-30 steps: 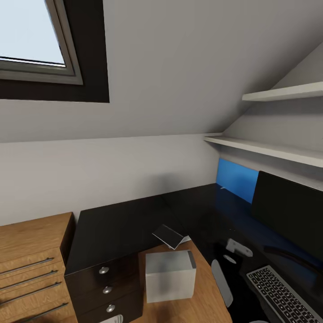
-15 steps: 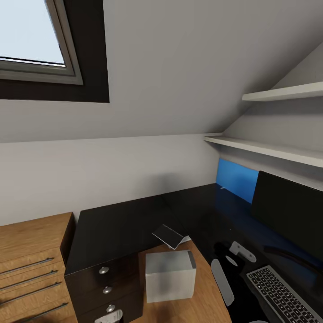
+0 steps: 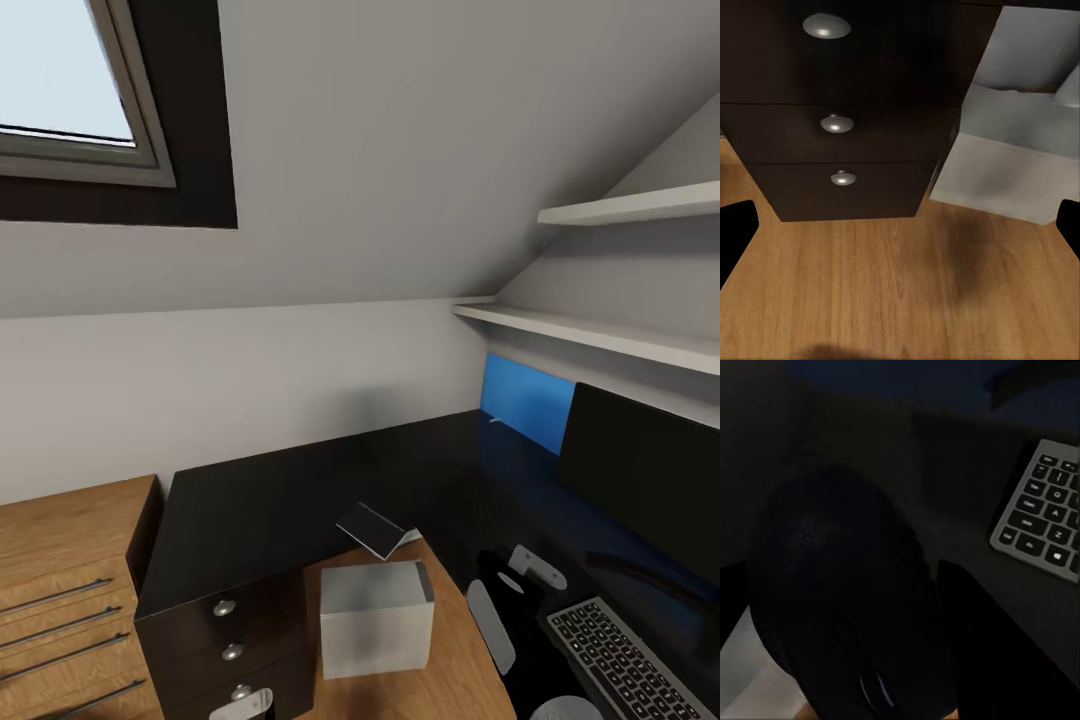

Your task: In the bedroom, organize the workspace by keeping the computer under the desk, ensuring the monitor is on the desk, placing the keyboard on the desk next to the monitor, placing the mouse on the desk next to the keyboard, moving the folder from the swivel chair onto the desk next to the mouse, stacking the notebook on top of the folder with the pen on top of the notebook, and positioning the swivel chair next to the desk.

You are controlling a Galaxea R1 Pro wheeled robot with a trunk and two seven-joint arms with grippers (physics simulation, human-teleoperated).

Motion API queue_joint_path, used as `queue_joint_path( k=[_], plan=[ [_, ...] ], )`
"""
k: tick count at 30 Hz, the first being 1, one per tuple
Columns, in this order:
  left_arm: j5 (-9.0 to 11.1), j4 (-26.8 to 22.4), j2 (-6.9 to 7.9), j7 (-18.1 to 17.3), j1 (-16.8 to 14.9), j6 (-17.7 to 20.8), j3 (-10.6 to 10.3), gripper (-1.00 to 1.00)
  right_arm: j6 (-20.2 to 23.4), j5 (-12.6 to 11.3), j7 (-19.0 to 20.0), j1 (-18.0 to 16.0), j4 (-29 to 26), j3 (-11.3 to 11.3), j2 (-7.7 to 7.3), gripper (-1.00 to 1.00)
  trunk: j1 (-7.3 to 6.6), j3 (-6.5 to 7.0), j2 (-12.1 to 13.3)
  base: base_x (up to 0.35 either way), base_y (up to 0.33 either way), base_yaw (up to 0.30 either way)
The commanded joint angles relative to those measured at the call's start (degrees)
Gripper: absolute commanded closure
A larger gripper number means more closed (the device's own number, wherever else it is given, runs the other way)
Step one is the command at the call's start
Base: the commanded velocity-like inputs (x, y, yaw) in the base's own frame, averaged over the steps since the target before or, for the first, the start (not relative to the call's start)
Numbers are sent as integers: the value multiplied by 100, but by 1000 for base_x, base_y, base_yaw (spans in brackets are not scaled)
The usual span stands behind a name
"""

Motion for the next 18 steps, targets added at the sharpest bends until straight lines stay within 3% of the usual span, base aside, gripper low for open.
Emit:
queue_joint_path(
  k=[1,7,13,15,18],
  plan=[
    [59,-1,3,26,-3,-28,-15,-100,-1,-29,-16,-92,165,-10,-45,100,3,-9,-8,49,-50,0],
    [60,2,-2,26,0,-26,-15,-100,-54,-34,-6,-239,402,-11,-207,100,3,-9,-8,11,-12,0],
    [67,18,-6,29,-3,-26,-15,-100,-658,-48,19,-774,1467,-12,-383,100,3,-9,-8,123,-61,0],
    [67,18,-6,29,-2,-26,-15,-100,-680,-47,22,-793,1505,-12,-388,100,3,-9,-8,41,-18,0],
    [60,16,-12,31,-3,-37,-37,-100,-735,-79,411,-1033,2057,-21,-523,100,3,-9,-8,84,-2,0]
  ],
)
